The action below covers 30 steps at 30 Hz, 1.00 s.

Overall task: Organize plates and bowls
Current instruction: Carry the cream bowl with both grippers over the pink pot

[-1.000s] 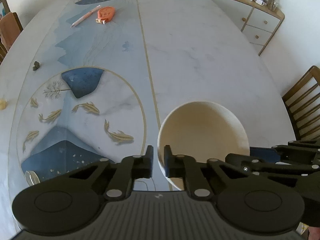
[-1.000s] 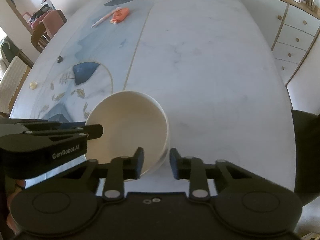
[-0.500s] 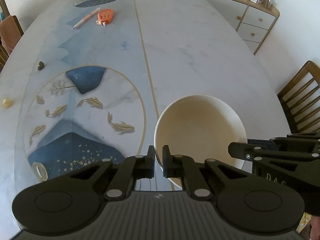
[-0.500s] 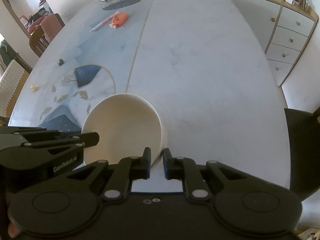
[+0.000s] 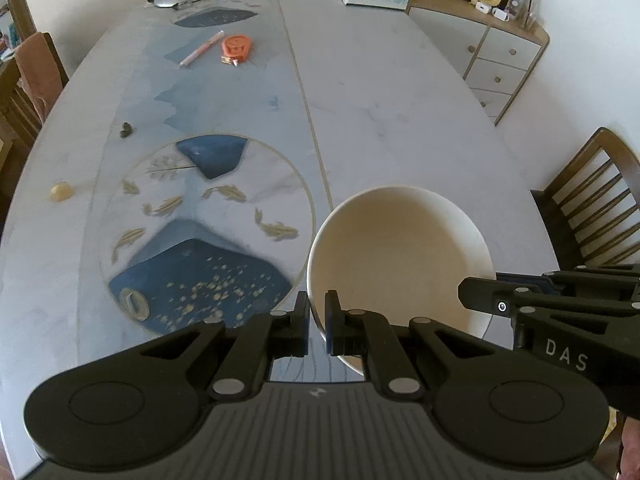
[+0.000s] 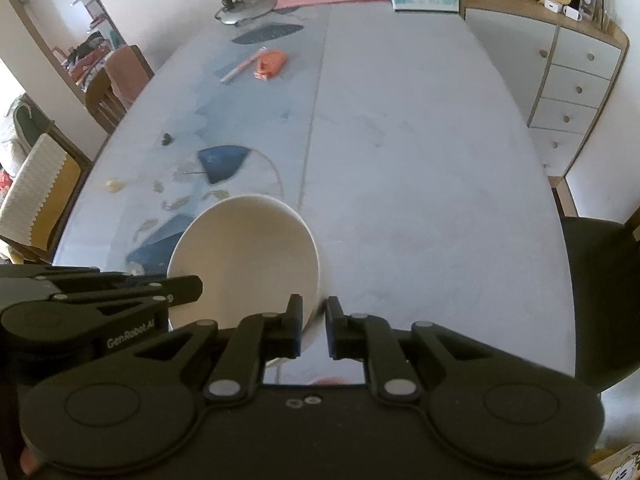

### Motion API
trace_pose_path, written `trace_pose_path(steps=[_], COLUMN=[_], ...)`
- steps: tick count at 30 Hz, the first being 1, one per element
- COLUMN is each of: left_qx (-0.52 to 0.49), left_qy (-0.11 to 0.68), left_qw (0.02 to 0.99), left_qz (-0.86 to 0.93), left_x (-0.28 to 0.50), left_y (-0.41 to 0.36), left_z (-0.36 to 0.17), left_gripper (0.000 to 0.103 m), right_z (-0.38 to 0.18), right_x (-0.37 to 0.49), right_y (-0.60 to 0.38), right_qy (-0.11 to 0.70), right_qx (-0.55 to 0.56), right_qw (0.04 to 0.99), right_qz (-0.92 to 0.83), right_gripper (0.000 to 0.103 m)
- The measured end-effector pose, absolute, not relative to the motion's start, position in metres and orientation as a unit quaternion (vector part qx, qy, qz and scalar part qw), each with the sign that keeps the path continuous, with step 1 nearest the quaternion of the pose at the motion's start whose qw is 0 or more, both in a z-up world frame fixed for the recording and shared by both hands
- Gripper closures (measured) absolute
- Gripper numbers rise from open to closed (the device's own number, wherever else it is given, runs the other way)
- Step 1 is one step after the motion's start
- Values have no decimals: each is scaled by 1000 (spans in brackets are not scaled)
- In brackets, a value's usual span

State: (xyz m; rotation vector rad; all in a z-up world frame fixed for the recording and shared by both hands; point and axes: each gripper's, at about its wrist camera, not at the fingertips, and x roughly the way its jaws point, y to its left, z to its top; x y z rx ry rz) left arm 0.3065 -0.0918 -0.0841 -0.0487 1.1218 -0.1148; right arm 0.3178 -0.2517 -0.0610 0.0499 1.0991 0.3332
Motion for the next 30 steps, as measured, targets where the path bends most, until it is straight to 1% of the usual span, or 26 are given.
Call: trace_pose_path(steps=[9, 15, 30], left_qx=[-26, -23, -40], left_qy=[521, 516, 525], left_qw=[852, 855, 850], left_qz=[-57, -53, -25], left_x=[264, 237, 177], left_y=[-66, -44, 29], left_z=[-55, -42, -40], left_gripper=[97, 97, 97], right_z=[-32, -22, -24], right_x=[275, 250, 202], right_y=[-230, -208, -137], right_qy=[506, 501, 510], right_qx=[23, 22, 9], right_qw=[847, 848, 834], right_qz=[164, 171, 211], right_gripper=[91, 91, 90])
